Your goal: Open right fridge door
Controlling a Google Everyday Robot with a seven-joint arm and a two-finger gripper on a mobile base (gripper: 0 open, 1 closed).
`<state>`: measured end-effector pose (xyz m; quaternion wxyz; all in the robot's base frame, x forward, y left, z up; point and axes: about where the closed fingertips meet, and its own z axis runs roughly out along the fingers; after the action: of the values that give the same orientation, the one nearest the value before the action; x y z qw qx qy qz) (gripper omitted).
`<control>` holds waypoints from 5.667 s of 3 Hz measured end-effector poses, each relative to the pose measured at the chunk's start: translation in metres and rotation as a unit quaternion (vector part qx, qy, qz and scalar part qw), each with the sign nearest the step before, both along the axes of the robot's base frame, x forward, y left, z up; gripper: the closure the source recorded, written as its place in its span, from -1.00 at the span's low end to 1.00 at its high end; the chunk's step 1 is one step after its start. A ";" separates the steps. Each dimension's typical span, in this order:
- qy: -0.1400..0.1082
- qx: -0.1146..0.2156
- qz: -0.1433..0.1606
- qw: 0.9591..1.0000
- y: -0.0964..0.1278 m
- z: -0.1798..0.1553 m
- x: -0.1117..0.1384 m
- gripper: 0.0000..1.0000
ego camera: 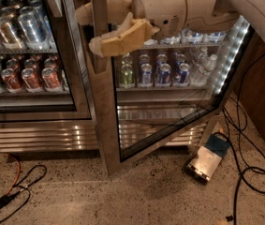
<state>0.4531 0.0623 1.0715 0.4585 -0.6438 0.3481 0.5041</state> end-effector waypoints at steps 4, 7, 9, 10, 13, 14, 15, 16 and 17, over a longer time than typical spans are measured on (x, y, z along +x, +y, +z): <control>0.010 -0.094 0.007 0.995 -0.055 0.030 -0.059 -1.00; 0.047 -0.064 0.101 0.992 -0.043 0.029 -0.094 -1.00; 0.066 -0.059 0.079 0.993 -0.072 0.054 -0.104 -1.00; 0.060 -0.071 0.013 0.996 -0.108 0.075 -0.097 -1.00; 0.077 -0.074 -0.049 0.993 -0.104 0.063 -0.074 -0.62; 0.122 -0.090 -0.082 0.985 -0.126 0.013 -0.080 -0.16; 0.175 -0.137 -0.118 0.968 -0.159 -0.045 -0.106 0.31; 0.195 -0.173 -0.166 0.951 -0.189 -0.063 -0.136 0.77; 0.191 -0.170 -0.176 0.951 -0.187 -0.061 -0.131 1.00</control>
Offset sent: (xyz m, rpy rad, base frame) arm -0.0605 -0.0477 0.0292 -0.1763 0.0120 0.0617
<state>0.3225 -0.1247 1.0108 0.3488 -0.5324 0.6178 0.4618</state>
